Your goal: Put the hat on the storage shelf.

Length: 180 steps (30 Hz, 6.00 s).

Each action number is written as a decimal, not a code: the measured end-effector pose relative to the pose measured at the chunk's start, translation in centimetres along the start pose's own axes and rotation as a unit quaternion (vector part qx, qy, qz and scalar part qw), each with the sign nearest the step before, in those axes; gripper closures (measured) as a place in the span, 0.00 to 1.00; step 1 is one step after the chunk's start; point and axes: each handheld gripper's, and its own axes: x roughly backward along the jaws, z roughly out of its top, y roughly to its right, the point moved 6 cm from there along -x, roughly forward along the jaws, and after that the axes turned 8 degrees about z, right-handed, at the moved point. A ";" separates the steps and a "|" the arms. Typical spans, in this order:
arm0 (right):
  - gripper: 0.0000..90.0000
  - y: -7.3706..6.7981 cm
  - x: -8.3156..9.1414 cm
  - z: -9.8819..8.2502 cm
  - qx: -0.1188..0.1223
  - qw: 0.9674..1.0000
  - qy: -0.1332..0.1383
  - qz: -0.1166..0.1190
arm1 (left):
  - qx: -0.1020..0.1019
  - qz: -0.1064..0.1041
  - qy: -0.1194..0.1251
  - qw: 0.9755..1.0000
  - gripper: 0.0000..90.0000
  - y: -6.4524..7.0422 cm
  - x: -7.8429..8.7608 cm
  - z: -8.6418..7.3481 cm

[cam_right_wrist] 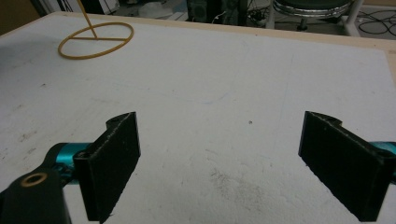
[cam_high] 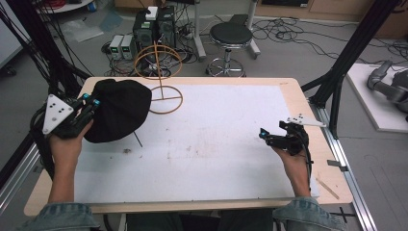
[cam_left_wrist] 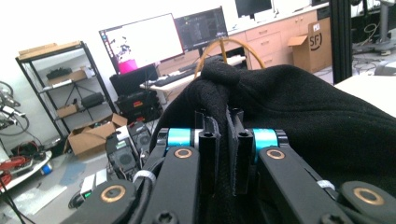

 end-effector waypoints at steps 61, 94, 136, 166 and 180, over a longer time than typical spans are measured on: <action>0.14 -0.2 -0.2 -0.1 -0.001 1.000 -0.001 0.009 | 0.007 0.014 0.047 0.999 0.95 -1.8 -12.4 8.9; 0.14 -0.2 -0.3 -0.1 0.001 1.000 -0.002 0.012 | 0.015 -0.003 -0.006 1.000 0.93 3.4 -18.2 5.3; 0.14 -0.4 -0.5 -0.1 0.002 1.000 -0.003 0.013 | 0.042 -0.020 -0.056 0.997 0.58 3.5 -18.5 2.1; 0.14 -0.6 -0.7 0.0 0.007 1.000 -0.004 0.015 | 0.062 -0.026 -0.109 0.992 0.44 1.8 -12.3 -0.9; 0.14 -0.7 -0.7 0.1 0.007 1.000 -0.002 0.017 | 0.061 -0.033 -0.121 0.990 0.38 3.0 -9.3 -1.9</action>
